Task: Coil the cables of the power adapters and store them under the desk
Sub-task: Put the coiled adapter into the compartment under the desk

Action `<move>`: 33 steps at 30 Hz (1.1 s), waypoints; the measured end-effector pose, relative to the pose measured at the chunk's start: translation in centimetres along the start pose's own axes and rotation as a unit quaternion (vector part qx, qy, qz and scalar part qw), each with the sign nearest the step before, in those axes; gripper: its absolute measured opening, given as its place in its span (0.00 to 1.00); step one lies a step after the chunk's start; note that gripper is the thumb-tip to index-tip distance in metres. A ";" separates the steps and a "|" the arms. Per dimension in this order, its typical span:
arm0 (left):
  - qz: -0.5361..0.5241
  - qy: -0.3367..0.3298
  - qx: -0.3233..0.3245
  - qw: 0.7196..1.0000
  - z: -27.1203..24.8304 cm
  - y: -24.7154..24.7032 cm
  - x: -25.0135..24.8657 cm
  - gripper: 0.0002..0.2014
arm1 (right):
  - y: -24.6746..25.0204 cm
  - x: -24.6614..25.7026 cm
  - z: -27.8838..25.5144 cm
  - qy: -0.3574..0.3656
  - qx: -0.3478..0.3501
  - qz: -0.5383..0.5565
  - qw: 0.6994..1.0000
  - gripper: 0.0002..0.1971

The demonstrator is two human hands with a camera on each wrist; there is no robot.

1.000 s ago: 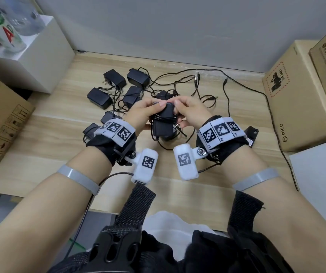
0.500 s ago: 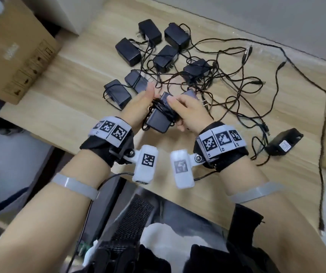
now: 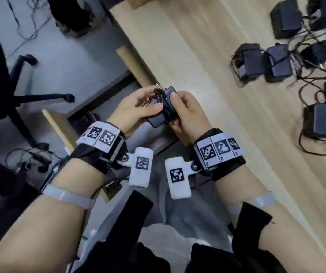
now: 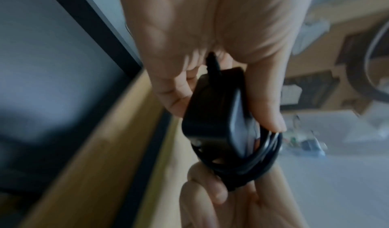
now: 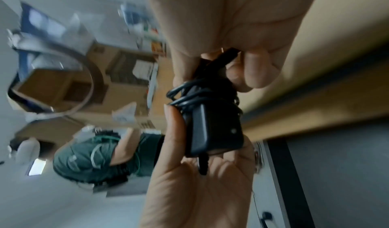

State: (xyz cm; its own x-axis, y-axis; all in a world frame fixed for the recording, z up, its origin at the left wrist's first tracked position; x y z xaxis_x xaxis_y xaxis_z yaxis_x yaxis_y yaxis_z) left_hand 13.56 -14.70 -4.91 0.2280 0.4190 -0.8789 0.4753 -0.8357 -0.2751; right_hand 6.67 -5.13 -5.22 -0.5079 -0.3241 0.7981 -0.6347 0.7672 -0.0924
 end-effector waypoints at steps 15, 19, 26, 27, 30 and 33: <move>0.051 0.063 -0.480 0.873 -12.7 30.0 14.9 0.29 | -17.7 -22.7 9.0 -0.221 0.099 -0.145 0.959 0.08; 0.049 0.113 -0.442 0.888 -12.5 30.1 18.1 0.32 | -18.2 -25.6 11.3 -0.266 0.084 -0.155 0.948 0.10; 0.027 0.094 -0.405 0.909 -12.0 29.3 18.7 0.31 | -20.9 -26.5 14.4 -0.265 0.082 -0.225 0.934 0.08; 0.025 0.095 -0.405 0.909 -12.0 29.3 18.6 0.31 | -20.9 -26.5 14.7 -0.266 0.077 -0.236 0.931 0.09; 0.020 0.097 -0.405 0.909 -12.0 29.2 18.6 0.31 | -20.9 -26.7 15.2 -0.258 0.070 -0.255 0.929 0.10; 0.022 0.094 -0.404 0.910 -11.9 29.0 18.4 0.30 | -21.0 -26.9 15.5 -0.263 0.058 -0.209 0.940 0.09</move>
State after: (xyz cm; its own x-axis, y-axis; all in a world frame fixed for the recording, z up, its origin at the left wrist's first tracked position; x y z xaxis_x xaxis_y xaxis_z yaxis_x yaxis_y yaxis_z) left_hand 41.66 -26.98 -24.45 0.3677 0.5082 -0.7788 0.9141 -0.3515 0.2022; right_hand 24.58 -21.13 -33.98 -0.3988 -0.8358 0.3773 -0.8865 0.4567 0.0748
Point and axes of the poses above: each hand's wrist, its own z-axis towards the middle knuckle, its own y-axis out of the back of the hand, x = y × z, the point moved 8 cm from there along z, towards the middle knuckle, and after that the axes turned 7 degrees about -y, right-handed, at the moved point
